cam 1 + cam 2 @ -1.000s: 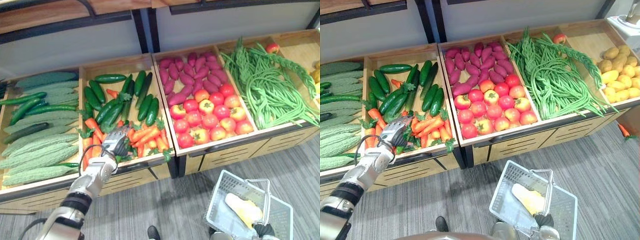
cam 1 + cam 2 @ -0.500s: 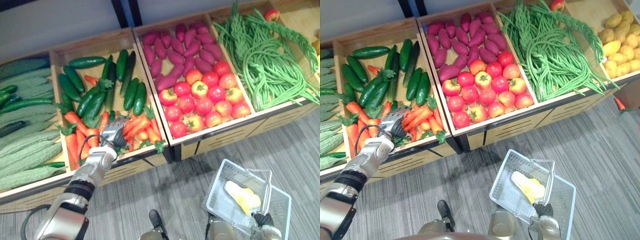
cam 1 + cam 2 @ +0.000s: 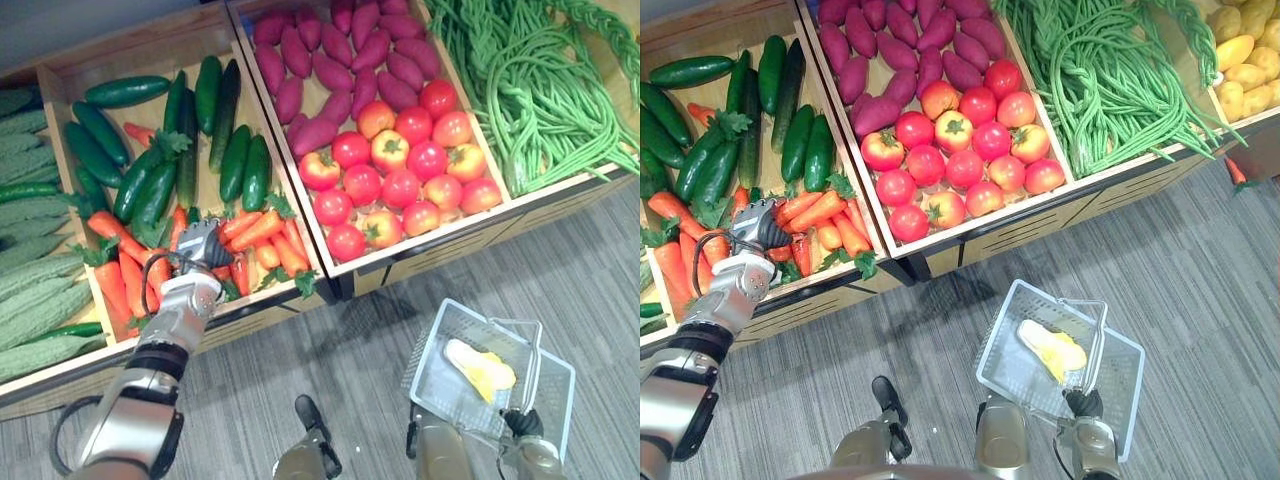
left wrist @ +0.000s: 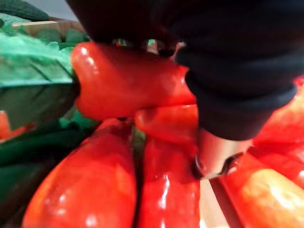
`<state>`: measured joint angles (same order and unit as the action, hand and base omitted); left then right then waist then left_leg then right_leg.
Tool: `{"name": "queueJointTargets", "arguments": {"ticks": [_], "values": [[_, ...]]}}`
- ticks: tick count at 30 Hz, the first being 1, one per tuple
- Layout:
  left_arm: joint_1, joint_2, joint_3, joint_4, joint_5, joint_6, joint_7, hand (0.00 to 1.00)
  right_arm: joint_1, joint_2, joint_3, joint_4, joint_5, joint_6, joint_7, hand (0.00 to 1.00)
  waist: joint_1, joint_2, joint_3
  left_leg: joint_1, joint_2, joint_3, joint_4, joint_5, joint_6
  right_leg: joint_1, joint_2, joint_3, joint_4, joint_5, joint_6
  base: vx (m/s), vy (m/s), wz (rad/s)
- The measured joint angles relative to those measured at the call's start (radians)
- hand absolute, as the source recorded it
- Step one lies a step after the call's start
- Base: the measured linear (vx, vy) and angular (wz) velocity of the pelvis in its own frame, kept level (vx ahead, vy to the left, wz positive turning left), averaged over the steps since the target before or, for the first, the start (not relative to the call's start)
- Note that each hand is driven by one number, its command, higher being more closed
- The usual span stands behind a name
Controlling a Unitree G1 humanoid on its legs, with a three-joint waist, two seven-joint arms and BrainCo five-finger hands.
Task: Pick vegetable in the basket
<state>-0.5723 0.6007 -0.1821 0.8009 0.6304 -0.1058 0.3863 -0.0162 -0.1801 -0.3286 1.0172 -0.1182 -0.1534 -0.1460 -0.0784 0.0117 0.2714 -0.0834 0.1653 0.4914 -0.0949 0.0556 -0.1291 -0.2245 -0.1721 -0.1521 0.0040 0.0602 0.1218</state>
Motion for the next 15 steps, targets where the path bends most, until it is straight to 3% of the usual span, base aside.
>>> {"name": "queueJointTargets", "arguments": {"ticks": [15], "values": [[0.022,-0.014,0.012,-0.008,0.005,0.004,-0.021,1.0,0.011,-0.008,0.02,0.003,-0.002,0.003,-0.004,1.0,-0.002,0.0,0.0,0.052,0.009,-0.004,0.05,-0.029,-0.003,0.062,-0.002,0.005,0.014,-0.01,-0.004,0.0,-0.012,-0.01]]}}
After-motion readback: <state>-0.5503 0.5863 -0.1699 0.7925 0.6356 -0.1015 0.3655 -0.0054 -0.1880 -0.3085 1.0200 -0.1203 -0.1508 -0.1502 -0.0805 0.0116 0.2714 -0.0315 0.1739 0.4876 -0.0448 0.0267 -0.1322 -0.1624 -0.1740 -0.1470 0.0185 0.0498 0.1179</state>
